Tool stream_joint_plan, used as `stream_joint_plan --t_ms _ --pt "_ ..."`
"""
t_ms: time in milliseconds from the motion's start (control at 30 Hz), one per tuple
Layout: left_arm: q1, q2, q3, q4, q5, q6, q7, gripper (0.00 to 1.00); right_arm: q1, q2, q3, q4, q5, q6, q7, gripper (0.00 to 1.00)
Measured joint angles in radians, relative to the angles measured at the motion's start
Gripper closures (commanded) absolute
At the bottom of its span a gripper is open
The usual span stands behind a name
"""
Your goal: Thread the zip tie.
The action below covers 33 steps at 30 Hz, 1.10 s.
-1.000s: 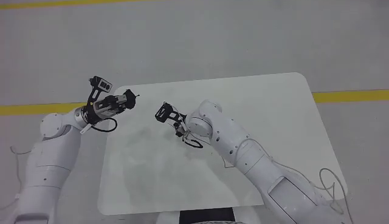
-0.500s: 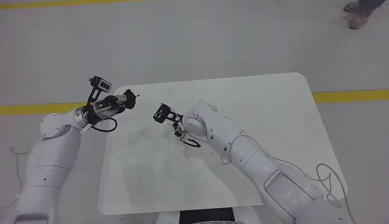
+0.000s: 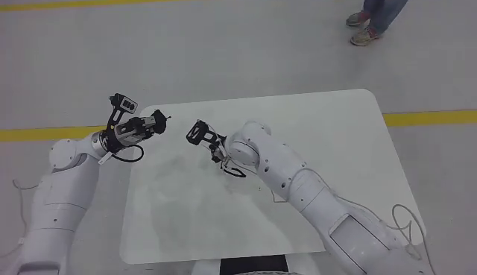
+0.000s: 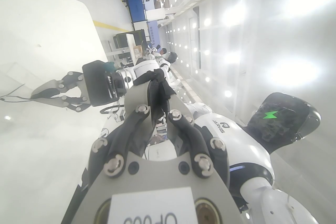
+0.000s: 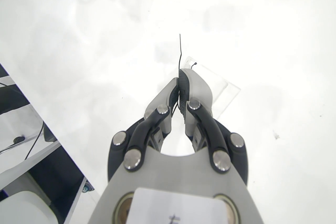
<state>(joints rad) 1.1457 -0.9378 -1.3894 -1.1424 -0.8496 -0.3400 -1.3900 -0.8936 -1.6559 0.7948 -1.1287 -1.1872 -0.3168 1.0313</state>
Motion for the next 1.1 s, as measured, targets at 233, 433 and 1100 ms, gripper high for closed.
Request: stream_joint_plan --t_ms 233,433,1100 --pt "0.0 0.0 0.0 0.0 0.0 0.0 0.0 1.0 -0.023 0.011 0.006 0.029 -0.003 -0.014 -0.008 1.0" --pt "0.0 0.0 0.0 0.0 0.0 0.0 0.0 1.0 -0.018 0.012 0.013 0.042 0.053 -0.023 -0.052 1.0" --pt "0.0 0.0 0.0 0.0 0.0 0.0 0.0 1.0 -0.084 0.076 0.086 -0.017 0.2 -0.023 -0.16 1.0"
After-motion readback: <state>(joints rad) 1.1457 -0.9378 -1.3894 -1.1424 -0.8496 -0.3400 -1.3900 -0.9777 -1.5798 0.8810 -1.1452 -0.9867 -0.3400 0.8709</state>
